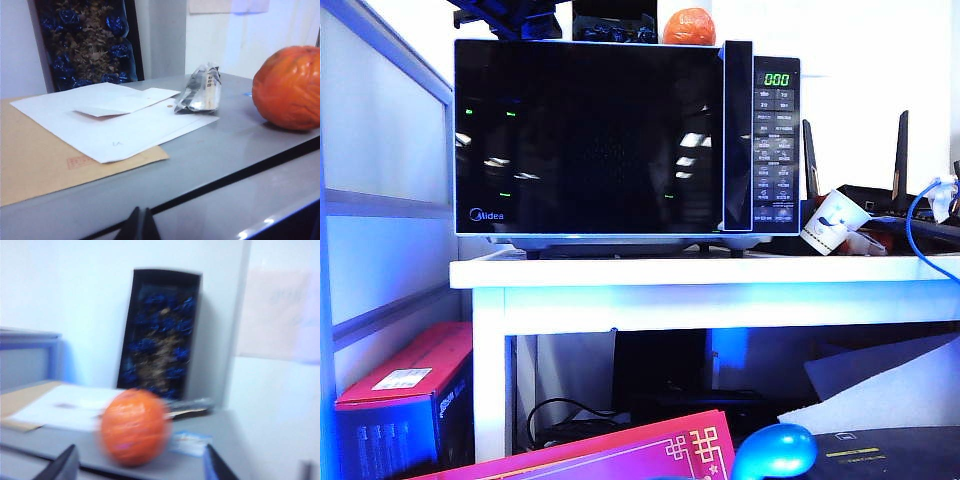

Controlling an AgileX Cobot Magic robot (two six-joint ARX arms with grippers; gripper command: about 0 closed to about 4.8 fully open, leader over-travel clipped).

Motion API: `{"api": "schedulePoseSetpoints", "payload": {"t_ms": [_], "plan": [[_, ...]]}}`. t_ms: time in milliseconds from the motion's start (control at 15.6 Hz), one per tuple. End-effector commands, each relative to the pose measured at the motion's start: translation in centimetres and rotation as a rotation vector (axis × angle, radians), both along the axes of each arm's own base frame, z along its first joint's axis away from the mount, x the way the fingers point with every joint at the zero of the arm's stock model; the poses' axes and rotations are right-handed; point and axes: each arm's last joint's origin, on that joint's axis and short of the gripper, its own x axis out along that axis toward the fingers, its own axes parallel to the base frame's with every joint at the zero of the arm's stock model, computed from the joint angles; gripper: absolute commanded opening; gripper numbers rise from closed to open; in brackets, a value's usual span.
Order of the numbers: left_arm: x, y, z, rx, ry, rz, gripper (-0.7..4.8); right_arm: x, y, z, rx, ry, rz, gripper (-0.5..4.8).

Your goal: Open the microwave door, place the orange inside the microwave, then close the microwave door.

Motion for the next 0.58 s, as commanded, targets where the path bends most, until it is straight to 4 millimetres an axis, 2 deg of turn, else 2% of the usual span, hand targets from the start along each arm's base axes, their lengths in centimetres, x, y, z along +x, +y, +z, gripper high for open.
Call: {"api": "schedulePoseSetpoints", "payload": {"t_ms": [64, 193, 321, 449, 578], "plan": [[0.0, 0.1, 0.1, 0.003, 0.000, 0.006, -0.04, 0.7, -3.3, -0.2, -0.067, 0.068, 0.004, 3.19], [0.0, 0.1, 0.1, 0.002, -0.001, 0.006, -0.04, 1.2, -6.0, -0.5, -0.130, 0.106, 0.118, 3.19], [0.0, 0.1, 0.1, 0.002, 0.000, 0.004, -0.04, 1.5, -9.0, -1.6, -0.144, 0.220, 0.294, 3.18], [0.0, 0.1, 0.1, 0.000, 0.000, 0.004, -0.04, 2.1, -9.9, -2.6, -0.135, 0.276, 0.410, 3.17], [0.0, 0.1, 0.1, 0.000, 0.001, 0.003, -0.04, 2.9, -9.5, -3.9, -0.143, 0.314, 0.488, 3.14]]}}
